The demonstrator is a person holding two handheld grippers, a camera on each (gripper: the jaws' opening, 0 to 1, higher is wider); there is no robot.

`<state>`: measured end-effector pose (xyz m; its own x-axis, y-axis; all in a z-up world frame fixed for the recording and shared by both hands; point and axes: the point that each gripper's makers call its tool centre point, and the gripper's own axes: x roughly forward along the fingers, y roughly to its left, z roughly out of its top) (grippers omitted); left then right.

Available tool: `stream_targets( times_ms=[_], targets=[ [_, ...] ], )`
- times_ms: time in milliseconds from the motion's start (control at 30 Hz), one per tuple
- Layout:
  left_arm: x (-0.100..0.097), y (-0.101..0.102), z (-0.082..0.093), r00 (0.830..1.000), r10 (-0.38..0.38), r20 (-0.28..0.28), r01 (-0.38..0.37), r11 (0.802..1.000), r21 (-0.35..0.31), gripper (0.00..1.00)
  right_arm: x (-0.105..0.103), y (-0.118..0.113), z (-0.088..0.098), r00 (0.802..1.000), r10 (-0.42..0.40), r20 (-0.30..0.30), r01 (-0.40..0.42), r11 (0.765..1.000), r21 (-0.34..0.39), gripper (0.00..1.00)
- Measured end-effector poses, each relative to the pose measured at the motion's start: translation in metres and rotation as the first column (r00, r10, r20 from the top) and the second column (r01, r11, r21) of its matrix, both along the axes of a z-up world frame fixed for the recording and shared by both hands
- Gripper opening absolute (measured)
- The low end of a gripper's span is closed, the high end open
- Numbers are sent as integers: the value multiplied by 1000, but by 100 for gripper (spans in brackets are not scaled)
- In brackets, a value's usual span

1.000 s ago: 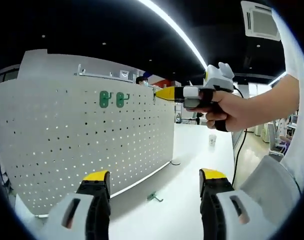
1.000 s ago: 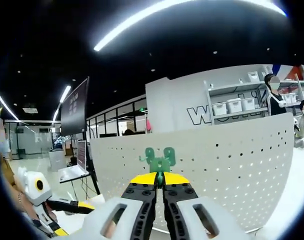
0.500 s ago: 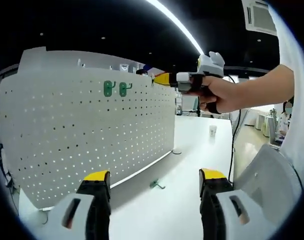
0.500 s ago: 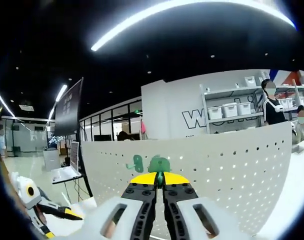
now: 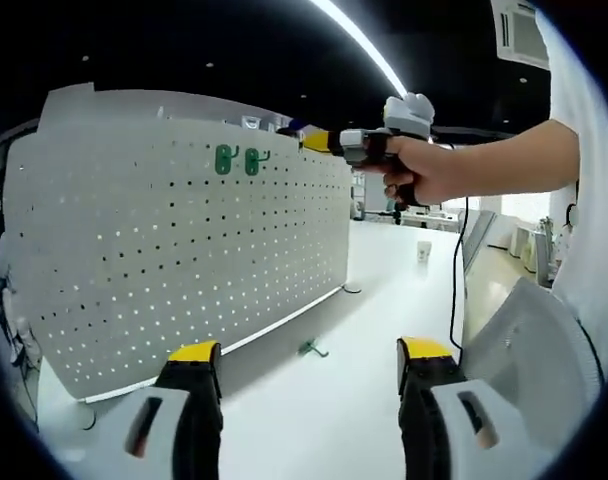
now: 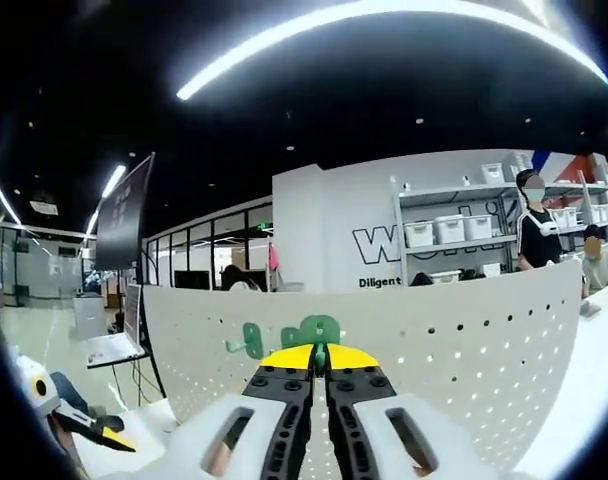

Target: Insert the hook assembly into the mounting plate slot until the hook locks in place.

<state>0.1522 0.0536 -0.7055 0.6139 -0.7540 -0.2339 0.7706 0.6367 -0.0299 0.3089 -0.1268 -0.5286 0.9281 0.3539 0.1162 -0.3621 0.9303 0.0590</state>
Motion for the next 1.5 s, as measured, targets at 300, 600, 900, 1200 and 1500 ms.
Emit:
stream_targets(
  times_ms=[300, 600, 900, 1200, 1500],
  targets=[
    [-8, 8, -9, 1000, -10, -26, 11, 1000, 19, 73, 9, -1, 1, 1000, -22, 6, 22, 1000, -5, 1],
    [-15, 14, -19, 999, -19, -49, 21, 999, 33, 72, 18, 0, -1, 999, -40, 11, 40, 999, -5, 1],
    [-19, 17, -27, 998, -15, -68, 18, 999, 39, 71, 26, 2, -4, 999, -45, 5, 45, 999, 5, 1],
    [-20, 23, -29, 997, 1, -79, 2, 999, 41, 71, 32, 3, -8, 999, -49, 0, 49, 999, 11, 1],
    [-20, 24, -32, 996, 7, -89, -4, 999, 38, 70, 39, 5, -13, 998, -56, 2, 56, 998, -17, 1]
  ],
)
